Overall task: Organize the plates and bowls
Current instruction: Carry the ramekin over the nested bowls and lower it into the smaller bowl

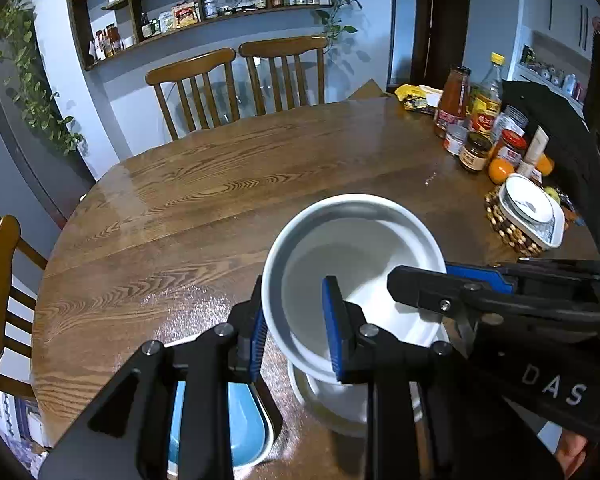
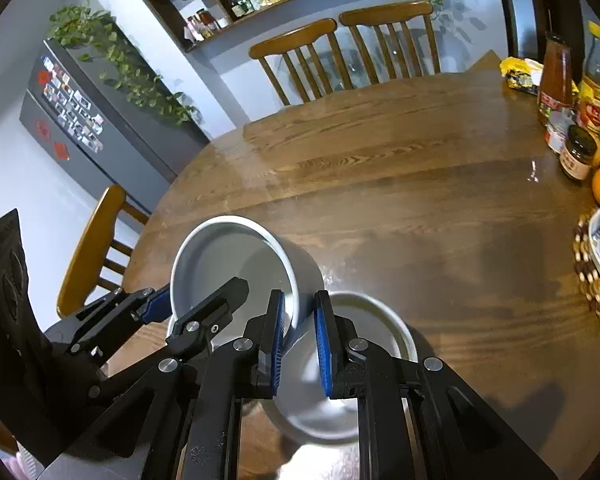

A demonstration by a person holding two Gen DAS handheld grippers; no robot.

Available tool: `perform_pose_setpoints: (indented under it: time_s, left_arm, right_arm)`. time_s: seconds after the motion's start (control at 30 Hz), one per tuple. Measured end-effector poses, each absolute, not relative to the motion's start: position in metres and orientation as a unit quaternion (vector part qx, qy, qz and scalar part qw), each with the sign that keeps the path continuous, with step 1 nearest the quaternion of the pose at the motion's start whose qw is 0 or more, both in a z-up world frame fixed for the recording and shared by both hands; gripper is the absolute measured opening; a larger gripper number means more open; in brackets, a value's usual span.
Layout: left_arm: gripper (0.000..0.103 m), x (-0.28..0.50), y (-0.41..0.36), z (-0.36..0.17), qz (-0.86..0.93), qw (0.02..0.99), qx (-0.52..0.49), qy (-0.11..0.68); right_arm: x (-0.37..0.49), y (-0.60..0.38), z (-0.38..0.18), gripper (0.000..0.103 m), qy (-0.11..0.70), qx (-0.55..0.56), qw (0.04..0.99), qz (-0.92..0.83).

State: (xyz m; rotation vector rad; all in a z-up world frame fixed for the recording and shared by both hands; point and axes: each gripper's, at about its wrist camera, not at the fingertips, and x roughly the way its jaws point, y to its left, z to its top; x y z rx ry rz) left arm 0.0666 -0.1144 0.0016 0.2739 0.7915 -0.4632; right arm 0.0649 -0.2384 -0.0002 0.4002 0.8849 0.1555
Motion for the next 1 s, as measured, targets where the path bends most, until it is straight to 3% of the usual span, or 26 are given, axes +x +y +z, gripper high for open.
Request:
perform_pose_setpoints:
  time_s: [1.0]
  left_arm:
    - [0.024, 0.043, -0.129, -0.036, -0.264, 0.846, 0.144, 0.44]
  right_arm:
    - [0.027, -0.252, -0.034, 0.017, 0.456, 0.22, 0.862, 0.039]
